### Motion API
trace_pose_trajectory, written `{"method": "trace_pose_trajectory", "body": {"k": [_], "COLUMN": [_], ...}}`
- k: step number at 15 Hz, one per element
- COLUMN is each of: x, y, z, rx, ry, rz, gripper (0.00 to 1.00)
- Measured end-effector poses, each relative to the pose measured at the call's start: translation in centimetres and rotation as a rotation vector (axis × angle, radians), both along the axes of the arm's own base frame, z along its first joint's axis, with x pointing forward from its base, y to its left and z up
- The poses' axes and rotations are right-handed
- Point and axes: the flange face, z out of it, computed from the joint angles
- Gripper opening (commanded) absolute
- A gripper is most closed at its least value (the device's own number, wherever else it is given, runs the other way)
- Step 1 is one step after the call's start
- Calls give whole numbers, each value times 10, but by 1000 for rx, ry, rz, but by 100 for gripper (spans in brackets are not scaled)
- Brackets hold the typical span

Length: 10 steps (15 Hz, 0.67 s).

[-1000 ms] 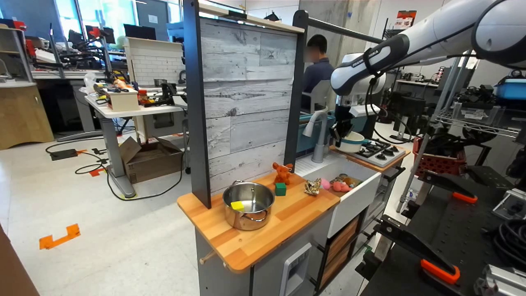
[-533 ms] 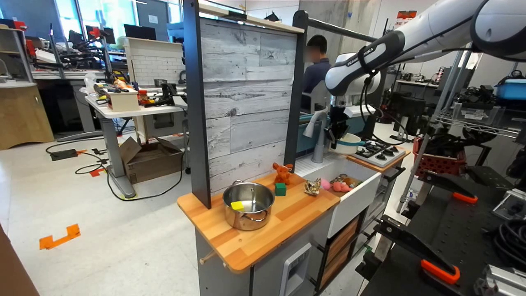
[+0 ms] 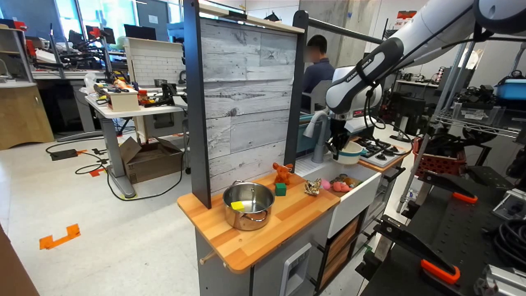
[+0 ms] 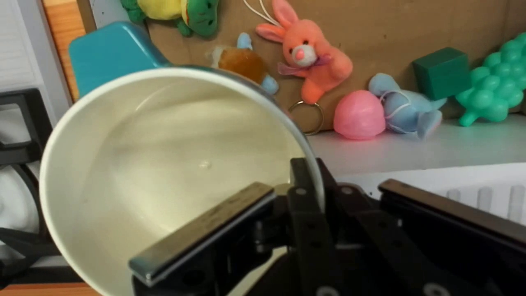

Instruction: Move the dish to the left side of the sink

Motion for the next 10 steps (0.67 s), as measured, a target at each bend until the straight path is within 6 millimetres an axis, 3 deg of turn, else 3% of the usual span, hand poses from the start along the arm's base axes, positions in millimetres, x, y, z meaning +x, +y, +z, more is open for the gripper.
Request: {"method": "trace_pose_trajectory", "body": {"k": [4,10], "x": [-21,-57], "y": [7,14], "z": [-13,3], "rx": [-25,-14], "ry": [-48,-125], "rz": [-10,-30], "gripper": [1,1]}}
